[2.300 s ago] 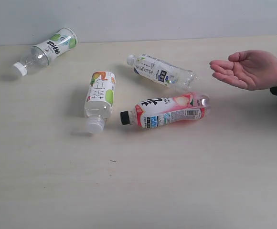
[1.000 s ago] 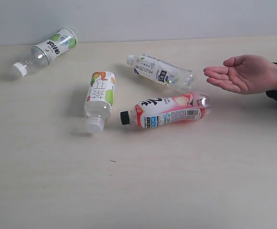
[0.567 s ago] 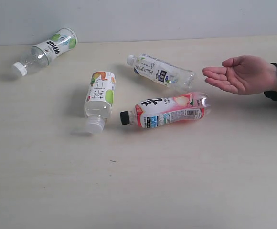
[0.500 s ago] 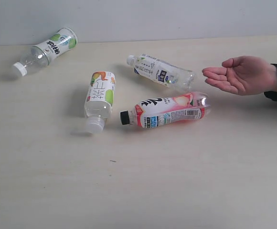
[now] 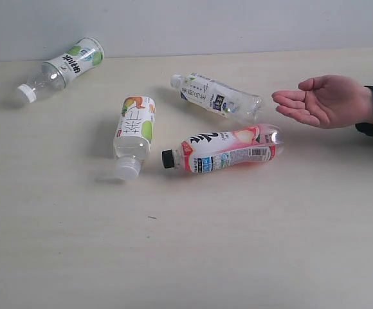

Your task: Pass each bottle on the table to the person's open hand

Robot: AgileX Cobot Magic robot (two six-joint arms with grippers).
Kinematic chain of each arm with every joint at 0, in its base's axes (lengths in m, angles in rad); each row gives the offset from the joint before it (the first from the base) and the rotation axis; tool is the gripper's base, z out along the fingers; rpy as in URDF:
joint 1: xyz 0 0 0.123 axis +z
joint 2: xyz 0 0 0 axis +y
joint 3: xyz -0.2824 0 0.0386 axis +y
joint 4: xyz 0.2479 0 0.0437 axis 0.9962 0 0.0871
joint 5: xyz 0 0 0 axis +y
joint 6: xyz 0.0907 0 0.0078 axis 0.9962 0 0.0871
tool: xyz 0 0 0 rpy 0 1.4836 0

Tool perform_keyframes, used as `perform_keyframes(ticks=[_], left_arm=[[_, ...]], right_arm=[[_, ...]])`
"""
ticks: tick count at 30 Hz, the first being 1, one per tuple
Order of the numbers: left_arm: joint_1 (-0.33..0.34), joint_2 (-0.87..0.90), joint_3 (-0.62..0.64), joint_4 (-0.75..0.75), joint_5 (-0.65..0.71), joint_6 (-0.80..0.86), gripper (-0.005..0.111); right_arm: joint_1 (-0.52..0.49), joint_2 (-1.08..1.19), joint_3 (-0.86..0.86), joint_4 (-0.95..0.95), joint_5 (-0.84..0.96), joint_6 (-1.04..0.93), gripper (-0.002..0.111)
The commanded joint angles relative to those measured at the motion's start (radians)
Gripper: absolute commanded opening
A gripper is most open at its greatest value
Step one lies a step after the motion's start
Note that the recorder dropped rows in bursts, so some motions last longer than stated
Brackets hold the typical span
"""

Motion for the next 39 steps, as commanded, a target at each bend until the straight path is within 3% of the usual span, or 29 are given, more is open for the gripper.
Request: perform_keyframes(ticks=[1,7,8,9,11,15,16,17,19,20,22,29,34,39], left_arm=[[0.003,0.336,-0.216,-0.135,0.233,0.16,0.0],[0.003,0.894,-0.588,-0.036,0.679,0.213,0.0],[0.003,0.988,-0.67,-0.018,0.807,0.243,0.0],[0.003,1.151,-0.827,0.002,1.095,0.29,0.0],[0.003,1.375,-1.06,0.009,1.44,0.34,0.0],[0.003,1.685,-1.428,0.115,1.77,0.374,0.003],[0.003,1.712,-1.476,0.131,1.79,0.374,0.006],[0.003,1.772,-1.565,0.162,1.83,0.38,0.018],[0.005,1.848,-1.678,0.23,1.865,0.396,0.043],[0.011,1.893,-1.743,0.252,1.871,0.404,0.066],[0.026,1.958,-1.843,0.252,1.871,0.417,0.087],[0.072,2.167,-2.107,0.257,1.871,0.542,0.085],[0.083,2.234,-2.138,0.199,1.871,0.682,0.085],[0.083,2.248,-2.138,0.179,1.83,0.695,0.085]], right_arm=[[-0.006,-0.007,0.005,-0.005,-0.001,-0.003,0.0],[-0.006,-0.007,0.005,-0.005,-0.001,-0.003,0.0],[-0.006,-0.007,0.005,-0.005,-0.001,-0.003,0.0],[-0.006,-0.007,0.005,-0.005,-0.001,-0.003,0.0],[-0.006,-0.007,0.005,-0.005,-0.001,-0.003,0.0],[-0.006,-0.007,0.005,-0.005,-0.001,-0.003,0.0],[-0.006,-0.007,0.005,-0.005,-0.001,-0.003,0.0],[-0.006,-0.007,0.005,-0.005,-0.001,-0.003,0.0],[-0.006,-0.007,0.005,-0.005,-0.001,-0.003,0.0],[-0.006,-0.007,0.005,-0.005,-0.001,-0.003,0.0],[-0.006,-0.007,0.005,-0.005,-0.001,-0.003,0.0],[-0.006,-0.007,0.005,-0.005,-0.001,-0.003,0.0],[-0.006,-0.007,0.005,-0.005,-0.001,-0.003,0.0],[-0.006,-0.007,0.005,-0.005,-0.001,-0.003,0.0]])
